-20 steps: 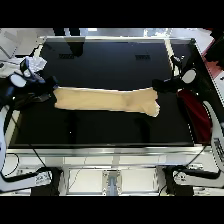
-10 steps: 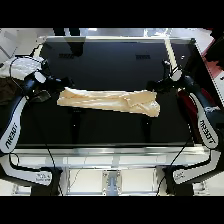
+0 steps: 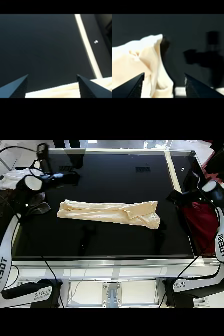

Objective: Fold the shirts.

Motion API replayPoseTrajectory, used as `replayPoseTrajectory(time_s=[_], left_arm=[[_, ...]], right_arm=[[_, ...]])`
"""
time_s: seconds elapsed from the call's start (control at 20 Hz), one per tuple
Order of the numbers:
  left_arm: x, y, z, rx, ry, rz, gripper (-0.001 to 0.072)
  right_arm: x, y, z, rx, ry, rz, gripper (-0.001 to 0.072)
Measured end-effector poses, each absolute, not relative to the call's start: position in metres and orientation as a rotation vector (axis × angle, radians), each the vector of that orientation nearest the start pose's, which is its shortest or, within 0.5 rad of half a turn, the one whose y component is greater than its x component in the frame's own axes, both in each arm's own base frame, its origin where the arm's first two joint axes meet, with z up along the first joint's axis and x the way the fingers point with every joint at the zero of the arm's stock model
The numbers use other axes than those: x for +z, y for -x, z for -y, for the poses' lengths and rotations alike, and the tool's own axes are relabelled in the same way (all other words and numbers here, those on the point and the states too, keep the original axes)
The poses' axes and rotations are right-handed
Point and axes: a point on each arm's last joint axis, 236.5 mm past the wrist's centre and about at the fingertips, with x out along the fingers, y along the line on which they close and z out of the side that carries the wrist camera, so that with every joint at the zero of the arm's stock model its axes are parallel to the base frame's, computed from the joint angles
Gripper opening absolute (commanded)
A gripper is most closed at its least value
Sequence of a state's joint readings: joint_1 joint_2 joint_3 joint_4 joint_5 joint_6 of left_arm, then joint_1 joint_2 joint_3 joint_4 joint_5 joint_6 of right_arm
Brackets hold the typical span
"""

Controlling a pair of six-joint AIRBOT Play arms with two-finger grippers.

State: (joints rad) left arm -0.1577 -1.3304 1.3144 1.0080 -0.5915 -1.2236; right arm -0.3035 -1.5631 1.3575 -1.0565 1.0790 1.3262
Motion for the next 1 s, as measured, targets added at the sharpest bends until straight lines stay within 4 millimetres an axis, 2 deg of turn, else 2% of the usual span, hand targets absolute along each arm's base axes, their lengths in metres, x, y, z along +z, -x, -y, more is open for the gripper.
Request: replayPoseTrajectory(time_s=[0.05, 0.15, 0.35, 0.5, 0.6, 0.7, 0.85, 1.0], left_arm=[[0.148, -0.502, 0.168, -0.445, 0.152, -0.563, 0.0694], [0.132, -0.492, 0.199, -0.507, 0.133, -0.609, 0.0693], [0.066, -0.466, 0.254, -0.623, 0.09, -0.795, 0.0694], [0.018, -0.444, 0.286, -0.687, 0.055, -0.917, 0.0694], [-0.004, -0.432, 0.299, -0.714, 0.037, -0.972, 0.0693], [-0.017, -0.424, 0.307, -0.732, 0.024, -1.007, 0.0693], [-0.025, -0.418, 0.312, -0.742, 0.016, -1.031, 0.0694], [-0.029, -0.416, 0.314, -0.747, 0.014, -1.04, 0.0694]], right_arm=[[-0.021, -0.459, 0.036, 0.148, -0.517, -1.16, 0.0582], [-0.042, -0.452, 0.031, 0.193, -0.608, -1.179, 0.0582], [-0.075, -0.451, 0.013, 0.276, -0.742, -1.202, 0.0582], [-0.088, -0.452, 0.005, 0.307, -0.799, -1.202, 0.0579], [-0.091, -0.452, 0.001, 0.325, -0.813, -1.204, 0.0557], [-0.093, -0.452, -0.004, 0.339, -0.815, -1.21, 0.0557], [-0.094, -0.452, -0.019, 0.37, -0.798, -1.221, 0.0557], [-0.094, -0.451, -0.043, 0.414, -0.77, -1.24, 0.0555]])
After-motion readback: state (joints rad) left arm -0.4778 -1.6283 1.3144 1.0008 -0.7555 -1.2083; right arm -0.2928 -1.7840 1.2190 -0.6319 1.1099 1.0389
